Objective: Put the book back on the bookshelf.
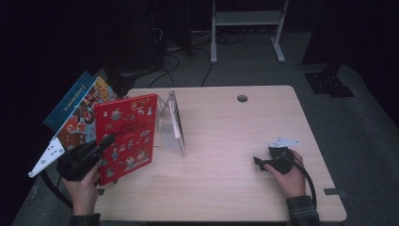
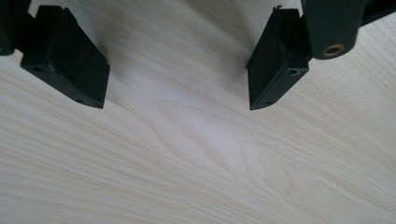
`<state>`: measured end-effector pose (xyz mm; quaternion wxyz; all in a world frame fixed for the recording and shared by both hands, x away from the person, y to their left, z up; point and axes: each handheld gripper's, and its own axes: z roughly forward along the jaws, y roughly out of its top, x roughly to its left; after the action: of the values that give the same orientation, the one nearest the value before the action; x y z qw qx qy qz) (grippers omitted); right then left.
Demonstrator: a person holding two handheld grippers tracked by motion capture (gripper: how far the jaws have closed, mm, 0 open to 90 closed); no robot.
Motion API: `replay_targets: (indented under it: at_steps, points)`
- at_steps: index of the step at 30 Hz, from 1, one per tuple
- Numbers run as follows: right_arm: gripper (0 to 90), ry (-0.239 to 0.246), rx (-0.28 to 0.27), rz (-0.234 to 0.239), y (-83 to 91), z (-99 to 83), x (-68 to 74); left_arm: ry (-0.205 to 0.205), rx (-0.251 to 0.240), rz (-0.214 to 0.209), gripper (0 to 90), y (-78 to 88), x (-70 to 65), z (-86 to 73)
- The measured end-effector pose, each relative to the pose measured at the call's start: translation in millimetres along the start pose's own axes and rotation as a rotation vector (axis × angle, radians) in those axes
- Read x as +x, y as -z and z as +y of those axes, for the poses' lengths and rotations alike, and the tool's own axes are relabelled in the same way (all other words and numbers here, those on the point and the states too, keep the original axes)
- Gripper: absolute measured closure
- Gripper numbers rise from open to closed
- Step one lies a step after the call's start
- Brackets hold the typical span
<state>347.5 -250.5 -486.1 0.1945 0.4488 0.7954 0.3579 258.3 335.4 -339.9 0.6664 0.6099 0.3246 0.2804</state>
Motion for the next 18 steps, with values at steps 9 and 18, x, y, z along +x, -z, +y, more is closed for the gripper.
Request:
replay_targets:
  at_steps: [9,18]
  points:
    - [19.9,-0.001,0.000,-0.002,-0.2,0.1,-0.3,-0.020,-0.015,0.110,80.2,-7.2,3.5,2.2]
    - [19.9,-0.002,0.000,-0.002,-0.2,0.2,-0.3,-0.058,-0.011,0.201,80.2,-23.9,2.9,3.7]
